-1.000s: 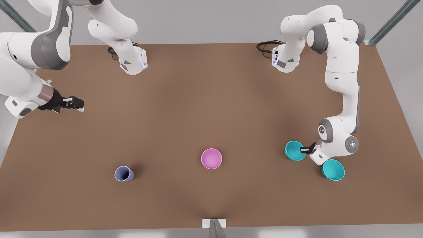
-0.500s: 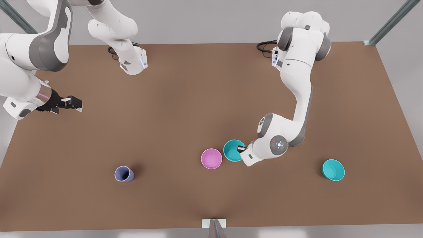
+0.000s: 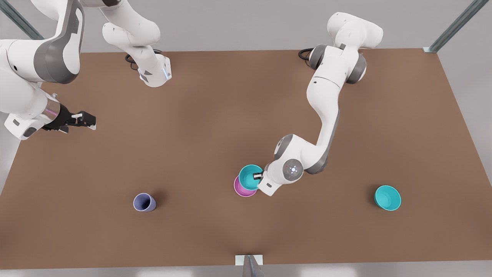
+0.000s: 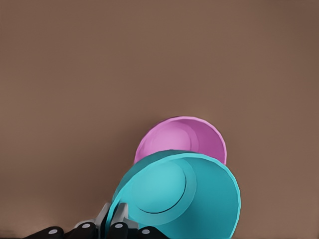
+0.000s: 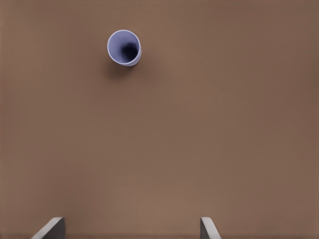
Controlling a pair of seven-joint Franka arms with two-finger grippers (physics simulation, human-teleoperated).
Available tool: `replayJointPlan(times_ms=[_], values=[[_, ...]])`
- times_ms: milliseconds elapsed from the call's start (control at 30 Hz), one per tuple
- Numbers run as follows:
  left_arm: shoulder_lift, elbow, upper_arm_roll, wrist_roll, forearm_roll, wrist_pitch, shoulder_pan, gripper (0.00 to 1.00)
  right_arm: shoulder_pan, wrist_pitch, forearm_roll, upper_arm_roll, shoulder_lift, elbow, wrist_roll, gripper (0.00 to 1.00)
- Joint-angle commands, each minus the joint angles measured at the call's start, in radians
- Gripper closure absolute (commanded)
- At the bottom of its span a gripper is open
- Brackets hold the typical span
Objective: Stack the blue bowl on the pink bowl
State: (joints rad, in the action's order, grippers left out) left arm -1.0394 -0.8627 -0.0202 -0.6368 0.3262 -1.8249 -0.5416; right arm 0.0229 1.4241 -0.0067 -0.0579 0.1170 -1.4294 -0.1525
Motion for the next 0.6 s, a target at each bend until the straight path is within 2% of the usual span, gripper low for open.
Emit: replayJointPlan(times_ms=[0,300,567], values=[[-0.008,0.001,0.0,-0.385,0.004,-0.001,-0.009,0.79,0.0,0.001,0.001,0.0,0.0,0.001,-0.018,0.0],[-0.019,0.004,0.0,-0.402,0.027,-0.113,-0.023,0.79,0.0,0.001,0.001,0.0,0.0,0.0,-0.018,0.0],[-0.024,0.004,0.0,-0.4,0.027,-0.128,-0.023,0.79,0.0,0.001,0.001,-0.002,0.004,0.001,-0.019,0.0]])
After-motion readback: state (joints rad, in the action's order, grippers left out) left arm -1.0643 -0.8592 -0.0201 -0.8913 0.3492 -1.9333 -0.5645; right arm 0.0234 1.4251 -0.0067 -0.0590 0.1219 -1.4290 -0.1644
